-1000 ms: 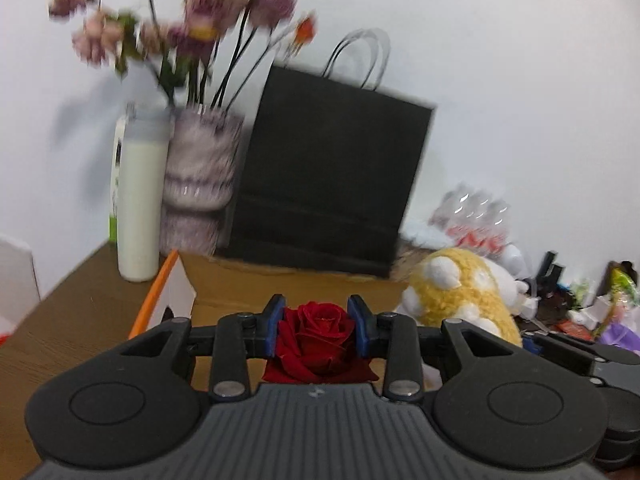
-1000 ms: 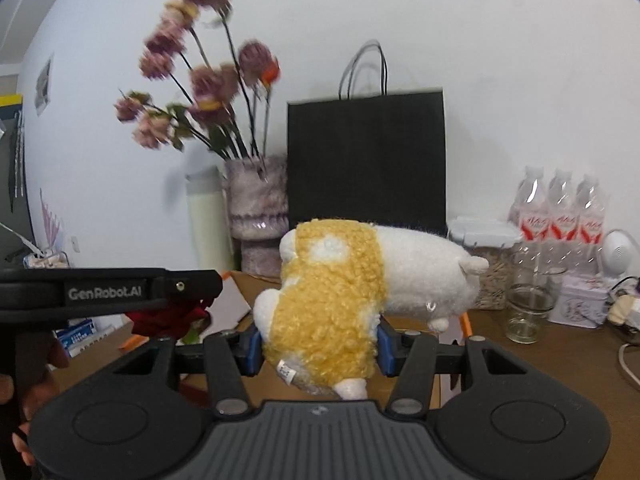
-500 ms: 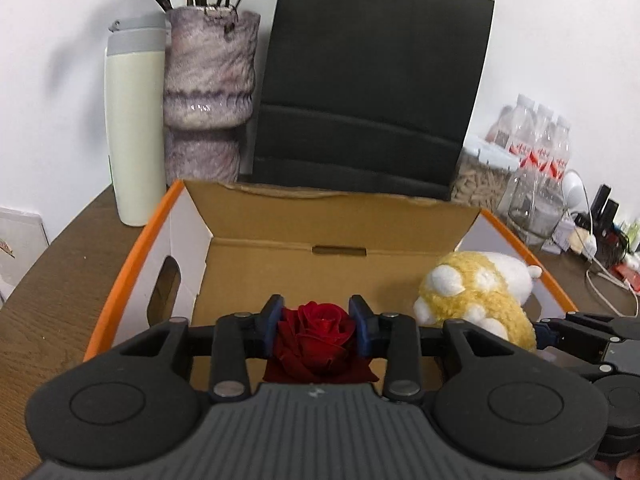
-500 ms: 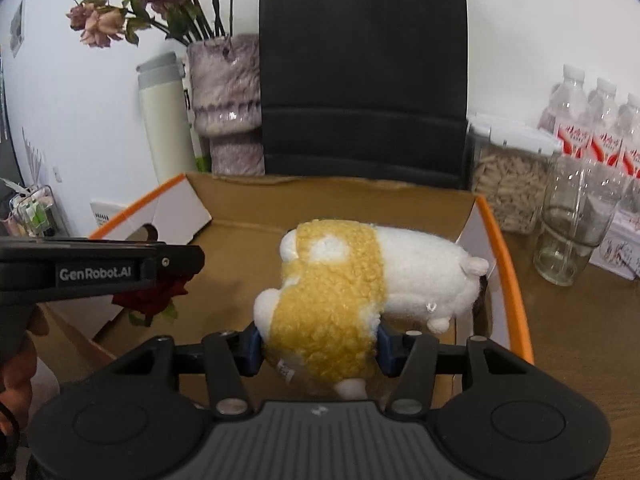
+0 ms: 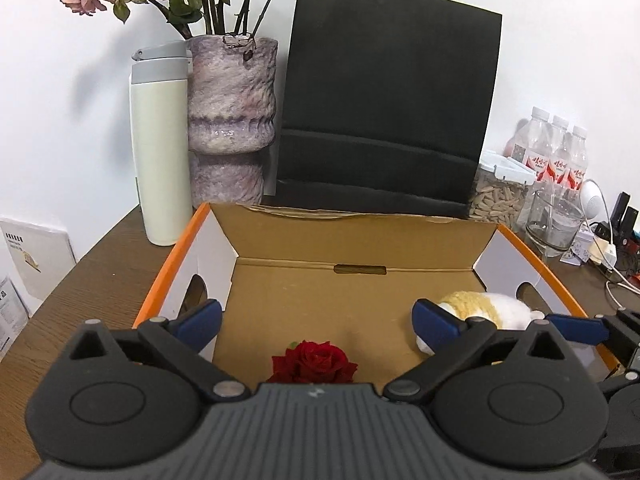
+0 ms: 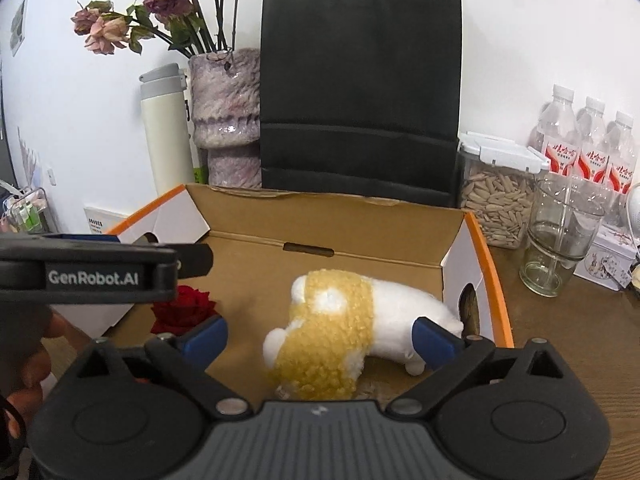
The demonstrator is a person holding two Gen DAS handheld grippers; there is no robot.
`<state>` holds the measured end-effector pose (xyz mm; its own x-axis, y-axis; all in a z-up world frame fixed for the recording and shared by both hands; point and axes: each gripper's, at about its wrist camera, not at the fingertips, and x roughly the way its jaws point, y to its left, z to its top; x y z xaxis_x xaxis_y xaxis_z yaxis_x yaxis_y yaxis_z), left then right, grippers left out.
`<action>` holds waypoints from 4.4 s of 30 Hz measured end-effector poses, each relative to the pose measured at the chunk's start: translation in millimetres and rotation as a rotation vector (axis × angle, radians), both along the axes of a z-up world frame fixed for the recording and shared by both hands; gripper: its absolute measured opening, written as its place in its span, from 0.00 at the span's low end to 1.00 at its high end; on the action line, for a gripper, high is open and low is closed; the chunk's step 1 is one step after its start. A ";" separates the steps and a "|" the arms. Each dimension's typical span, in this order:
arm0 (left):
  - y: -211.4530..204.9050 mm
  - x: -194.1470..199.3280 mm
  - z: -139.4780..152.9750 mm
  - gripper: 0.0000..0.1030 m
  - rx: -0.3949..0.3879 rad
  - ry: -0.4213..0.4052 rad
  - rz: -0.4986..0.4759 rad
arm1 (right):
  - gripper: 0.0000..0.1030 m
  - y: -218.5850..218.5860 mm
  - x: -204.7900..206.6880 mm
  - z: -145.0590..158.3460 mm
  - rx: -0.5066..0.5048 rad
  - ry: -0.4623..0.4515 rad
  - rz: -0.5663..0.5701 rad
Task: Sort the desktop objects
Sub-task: 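Release the rose and hamster into the cardboard box with both grippers, then grasp the clear swab box with the left gripper while the right grasps the purple pouch, then carry the swab box and purple pouch over the cardboard box with both grippers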
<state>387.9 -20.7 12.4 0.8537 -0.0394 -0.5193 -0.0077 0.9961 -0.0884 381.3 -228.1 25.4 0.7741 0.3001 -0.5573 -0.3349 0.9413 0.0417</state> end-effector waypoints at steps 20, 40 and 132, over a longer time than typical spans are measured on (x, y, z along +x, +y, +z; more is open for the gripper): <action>4.3 -109.5 23.9 1.00 0.104 -0.234 -0.005 | 1.00 -30.6 -105.1 22.9 -0.019 -0.165 -0.034; 53.2 -191.9 -20.2 1.00 0.110 -0.071 0.070 | 1.00 -45.7 -176.2 -21.2 0.074 0.066 -0.027; 26.8 -26.1 15.6 0.64 0.012 -0.176 -0.023 | 0.07 39.0 -14.8 25.3 0.070 -0.152 0.093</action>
<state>361.9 6.0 28.0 0.9304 -0.0551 -0.3623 0.0300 0.9968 -0.0744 366.4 -189.1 50.7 0.8148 0.4083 -0.4115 -0.4277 0.9026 0.0486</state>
